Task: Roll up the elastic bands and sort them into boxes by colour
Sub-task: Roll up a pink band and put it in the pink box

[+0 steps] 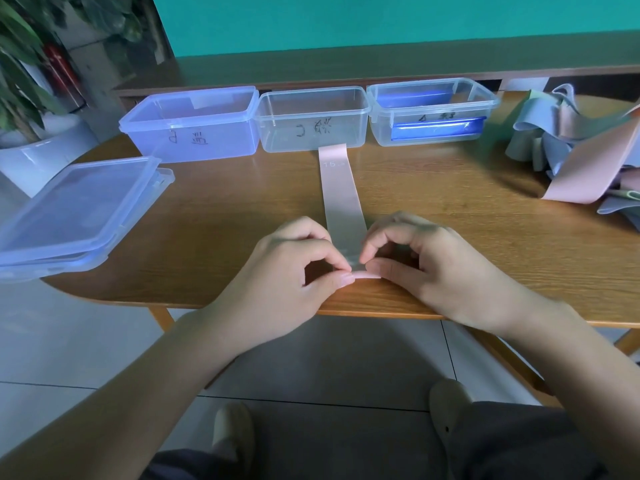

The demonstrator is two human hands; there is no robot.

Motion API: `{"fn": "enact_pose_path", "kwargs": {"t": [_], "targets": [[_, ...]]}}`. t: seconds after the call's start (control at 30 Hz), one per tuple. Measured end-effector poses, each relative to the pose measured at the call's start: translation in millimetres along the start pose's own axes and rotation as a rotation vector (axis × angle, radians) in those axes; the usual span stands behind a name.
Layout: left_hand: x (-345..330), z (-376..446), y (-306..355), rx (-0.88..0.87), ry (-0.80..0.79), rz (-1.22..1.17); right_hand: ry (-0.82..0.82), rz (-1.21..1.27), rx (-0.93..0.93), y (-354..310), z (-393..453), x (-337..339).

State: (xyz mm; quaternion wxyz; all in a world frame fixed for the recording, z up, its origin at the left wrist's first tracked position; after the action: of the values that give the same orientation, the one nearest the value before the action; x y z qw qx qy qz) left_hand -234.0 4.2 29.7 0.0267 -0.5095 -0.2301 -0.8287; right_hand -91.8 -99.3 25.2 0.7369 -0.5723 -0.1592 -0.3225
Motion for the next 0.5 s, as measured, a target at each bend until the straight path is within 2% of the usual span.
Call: {"fn": "enact_pose_path", "kwargs": {"t": [0.2, 0.37, 0.5], "targets": [[-0.8, 0.3, 2.2, -0.017, 0.005, 0.028, -0.063, -0.088, 0.024, -1.6, -3.7, 0.1], [-0.7, 0.6, 0.6, -0.013, 0.026, 0.048, -0.025, -0.087, 0.035, -0.4, -2.6, 1.9], [0.6, 1.6, 0.0, -0.009, 0.028, -0.024, -0.016, -0.095, 0.047, -0.1, -1.8, 1.1]]}}
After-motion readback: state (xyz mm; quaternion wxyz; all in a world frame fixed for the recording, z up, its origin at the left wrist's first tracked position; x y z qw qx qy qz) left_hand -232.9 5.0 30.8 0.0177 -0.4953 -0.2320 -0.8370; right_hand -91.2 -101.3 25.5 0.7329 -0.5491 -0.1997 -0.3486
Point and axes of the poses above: each hand's wrist, its own z-axis towards the middle knuckle, its own x-axis out of the back of the hand, y = z × x, the point moved 6 cm from there along z, towards the middle knuckle, and after that the axes turned 8 degrees about z, right-handed, at the moved point
